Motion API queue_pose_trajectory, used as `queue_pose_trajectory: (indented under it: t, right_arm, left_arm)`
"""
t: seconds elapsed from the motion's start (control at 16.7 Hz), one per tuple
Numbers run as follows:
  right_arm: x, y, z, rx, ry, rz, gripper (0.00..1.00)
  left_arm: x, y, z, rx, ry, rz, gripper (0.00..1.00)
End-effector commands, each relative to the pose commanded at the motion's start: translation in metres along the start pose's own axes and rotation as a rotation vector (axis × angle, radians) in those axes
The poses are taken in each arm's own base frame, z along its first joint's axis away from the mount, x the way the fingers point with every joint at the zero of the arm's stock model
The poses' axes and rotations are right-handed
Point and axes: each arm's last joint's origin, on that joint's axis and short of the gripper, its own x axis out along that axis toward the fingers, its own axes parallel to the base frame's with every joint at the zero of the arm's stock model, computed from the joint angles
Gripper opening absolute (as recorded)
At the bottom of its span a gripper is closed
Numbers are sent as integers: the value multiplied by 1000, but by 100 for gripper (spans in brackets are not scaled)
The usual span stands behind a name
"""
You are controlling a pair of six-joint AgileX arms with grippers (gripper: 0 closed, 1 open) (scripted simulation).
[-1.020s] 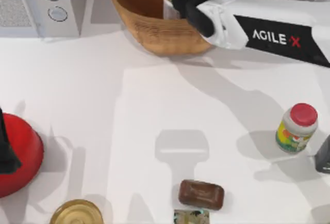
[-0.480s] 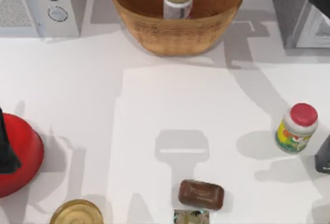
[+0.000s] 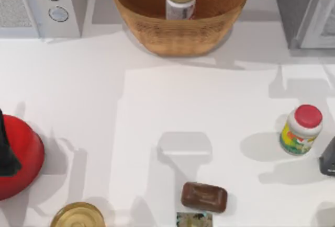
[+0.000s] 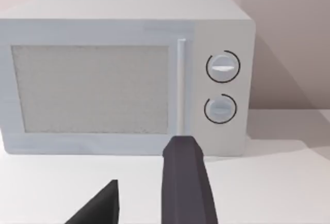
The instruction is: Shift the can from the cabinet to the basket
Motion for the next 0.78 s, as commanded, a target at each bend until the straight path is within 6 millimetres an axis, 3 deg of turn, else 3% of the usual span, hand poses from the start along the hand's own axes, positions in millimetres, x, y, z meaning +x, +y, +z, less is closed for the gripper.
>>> queue_pose_trajectory:
  t: [0.18, 0.3, 0.54, 0.78]
  right_arm:
    - [-56, -23, -43, 3, -20, -2, 100]
    - [-77, -31, -78, 3, -19, -3, 100]
    - [-93, -39, -136, 2, 5, -3, 100]
    - [-95, -41, -157, 3, 17, -2, 100]
  left_arm:
    - [0, 0, 0, 0, 0, 0, 100]
    - [0, 0, 0, 0, 0, 0, 100]
    - [0, 0, 0, 0, 0, 0, 100]
    - [0, 0, 0, 0, 0, 0, 100]
